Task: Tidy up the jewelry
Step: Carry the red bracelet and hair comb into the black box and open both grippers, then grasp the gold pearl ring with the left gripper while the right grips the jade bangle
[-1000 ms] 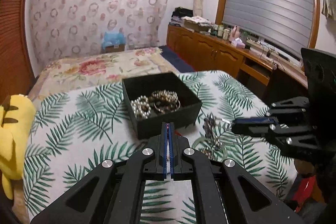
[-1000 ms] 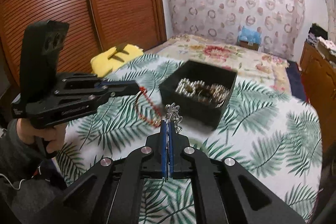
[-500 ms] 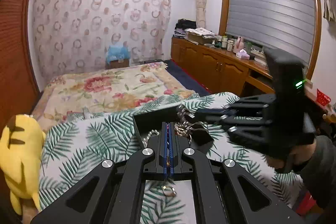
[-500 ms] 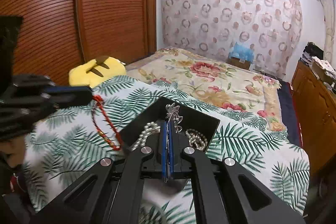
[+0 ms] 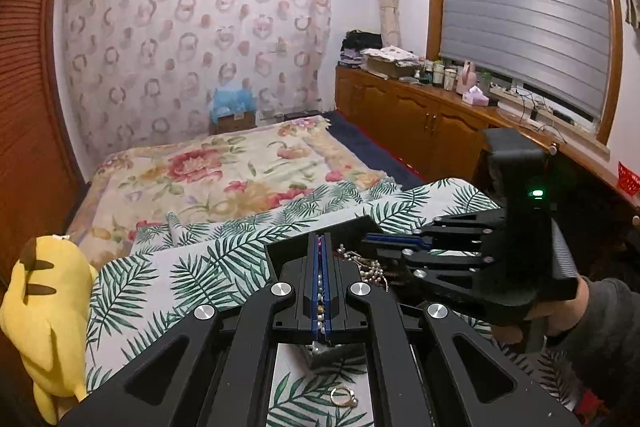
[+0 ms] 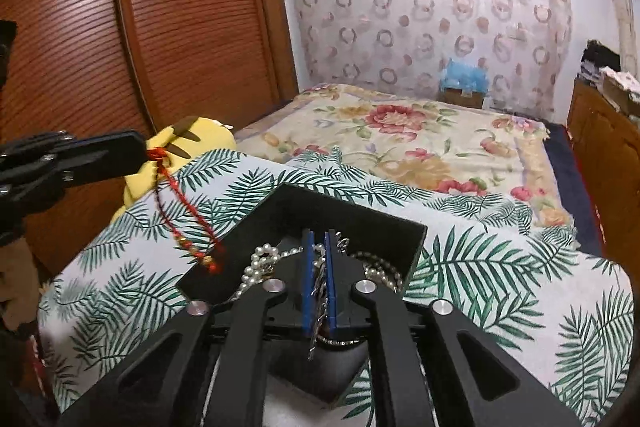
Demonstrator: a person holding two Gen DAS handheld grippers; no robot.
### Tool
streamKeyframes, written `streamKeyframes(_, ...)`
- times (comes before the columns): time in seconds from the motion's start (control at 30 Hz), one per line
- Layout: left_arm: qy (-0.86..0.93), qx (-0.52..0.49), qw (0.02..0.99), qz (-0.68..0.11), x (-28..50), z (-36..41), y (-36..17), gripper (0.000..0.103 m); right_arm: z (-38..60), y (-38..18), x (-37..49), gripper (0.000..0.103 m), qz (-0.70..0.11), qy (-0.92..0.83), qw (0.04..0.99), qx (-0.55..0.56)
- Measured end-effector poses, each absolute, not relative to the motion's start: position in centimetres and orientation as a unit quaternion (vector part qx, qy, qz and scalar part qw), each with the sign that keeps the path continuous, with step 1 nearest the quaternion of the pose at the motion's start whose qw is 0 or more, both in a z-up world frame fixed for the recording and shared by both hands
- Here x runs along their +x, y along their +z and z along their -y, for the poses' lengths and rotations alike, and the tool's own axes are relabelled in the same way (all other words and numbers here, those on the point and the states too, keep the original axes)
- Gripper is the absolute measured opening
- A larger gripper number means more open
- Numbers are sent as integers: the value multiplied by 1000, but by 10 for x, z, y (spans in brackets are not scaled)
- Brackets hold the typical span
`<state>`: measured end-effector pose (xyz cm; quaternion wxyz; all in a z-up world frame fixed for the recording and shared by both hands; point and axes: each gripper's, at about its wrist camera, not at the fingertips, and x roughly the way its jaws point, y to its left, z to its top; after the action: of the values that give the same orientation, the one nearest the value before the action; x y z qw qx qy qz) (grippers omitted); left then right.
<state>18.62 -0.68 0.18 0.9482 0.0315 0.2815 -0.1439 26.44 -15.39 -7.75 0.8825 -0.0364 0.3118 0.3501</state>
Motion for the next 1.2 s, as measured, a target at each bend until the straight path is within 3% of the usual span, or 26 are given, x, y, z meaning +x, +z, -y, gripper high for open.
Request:
streamKeyframes(0.43, -151, 39, 940, -304, 214, 31, -16, 1, 205, -56, 230, 10, -292, 337, 895, -18)
streamKeyframes(0.57, -151, 42, 937, -312, 220, 37, -22, 1, 217, -58, 213, 16, -293, 323, 899, -27)
streamKeyframes(0.8, -154, 44, 936, -315, 217, 39, -23, 2, 223, -76, 188, 16, -309, 323, 893, -42)
streamKeyframes(0.9, -154, 44, 935, -316, 210, 37, -26, 10, 221, -85, 179, 16, -319, 329, 888, -48)
streamKeyframes(0.97, -153, 44, 936, -315, 206, 35, -27, 23, 217, -89, 176, 16, -325, 329, 885, -53)
streamKeyframes(1.1, -152, 43, 935, -317, 199, 33, -29, 23, 215, -101, 173, 16, -343, 331, 877, -56)
streamKeyframes(1.2, -156, 41, 935, -315, 186, 28, -32, 29, 211, -108, 169, 16, -355, 337, 870, -65)
